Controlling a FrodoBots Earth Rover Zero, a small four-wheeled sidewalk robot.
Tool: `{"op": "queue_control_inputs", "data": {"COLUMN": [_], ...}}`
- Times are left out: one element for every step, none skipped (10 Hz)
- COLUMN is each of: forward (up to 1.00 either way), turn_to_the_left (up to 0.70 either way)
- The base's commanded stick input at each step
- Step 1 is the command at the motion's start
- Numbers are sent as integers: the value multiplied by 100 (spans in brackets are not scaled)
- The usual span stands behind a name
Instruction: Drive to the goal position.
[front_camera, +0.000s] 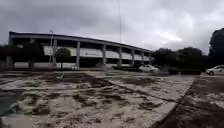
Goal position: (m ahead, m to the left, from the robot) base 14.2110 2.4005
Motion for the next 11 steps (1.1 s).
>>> {"op": "queue_control_inputs", "data": {"forward": [70,70,70,70,70,70,70,70,70,70,70], "turn_to_the_left": [0,0,0,0,0,0,0,0,0,0,0]}}
